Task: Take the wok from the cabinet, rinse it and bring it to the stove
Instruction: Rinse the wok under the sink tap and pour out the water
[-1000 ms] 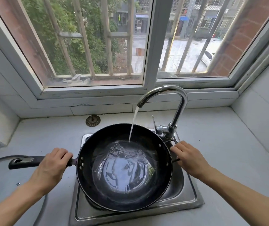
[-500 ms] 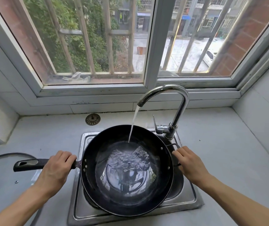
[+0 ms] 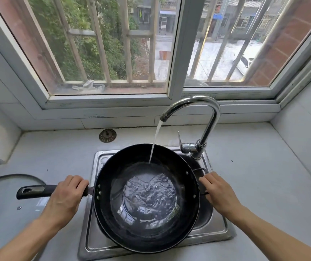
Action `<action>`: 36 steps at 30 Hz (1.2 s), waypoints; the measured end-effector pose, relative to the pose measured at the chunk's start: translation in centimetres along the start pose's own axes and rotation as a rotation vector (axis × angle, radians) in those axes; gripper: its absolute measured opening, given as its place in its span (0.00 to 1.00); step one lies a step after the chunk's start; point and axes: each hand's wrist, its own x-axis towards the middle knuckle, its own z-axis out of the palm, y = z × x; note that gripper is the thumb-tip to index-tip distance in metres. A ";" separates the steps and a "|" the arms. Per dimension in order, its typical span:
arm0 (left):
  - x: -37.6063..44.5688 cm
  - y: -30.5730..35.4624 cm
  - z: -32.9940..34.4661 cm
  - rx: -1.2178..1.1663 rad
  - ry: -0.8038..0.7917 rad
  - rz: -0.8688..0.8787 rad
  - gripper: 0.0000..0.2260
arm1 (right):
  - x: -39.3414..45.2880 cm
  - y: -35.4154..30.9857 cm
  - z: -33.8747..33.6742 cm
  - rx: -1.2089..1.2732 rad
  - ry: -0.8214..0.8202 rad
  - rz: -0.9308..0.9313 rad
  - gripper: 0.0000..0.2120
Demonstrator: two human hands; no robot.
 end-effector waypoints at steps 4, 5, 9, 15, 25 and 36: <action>0.1 0.2 -0.7 -0.037 -0.014 -0.018 0.10 | 0.1 -0.2 -0.3 0.016 -0.041 0.021 0.24; 0.2 0.2 -0.8 -0.051 -0.031 -0.028 0.11 | 0.2 -0.2 -0.4 0.023 -0.055 0.026 0.24; 0.4 0.0 -0.8 -0.087 -0.099 -0.045 0.19 | 0.2 -0.3 -1.3 0.050 -0.104 0.028 0.21; 0.3 -0.3 -0.1 -0.117 -0.146 -0.043 0.19 | 0.5 -0.5 -2.6 0.061 -0.162 0.020 0.22; -0.3 -0.9 0.7 -0.119 -0.189 -0.058 0.17 | 2.4 -0.7 -4.0 0.104 -0.083 0.024 0.19; -0.7 -1.0 1.2 -0.149 -0.204 -0.091 0.16 | 8.6 -2.4 -4.5 0.171 -0.041 0.090 0.27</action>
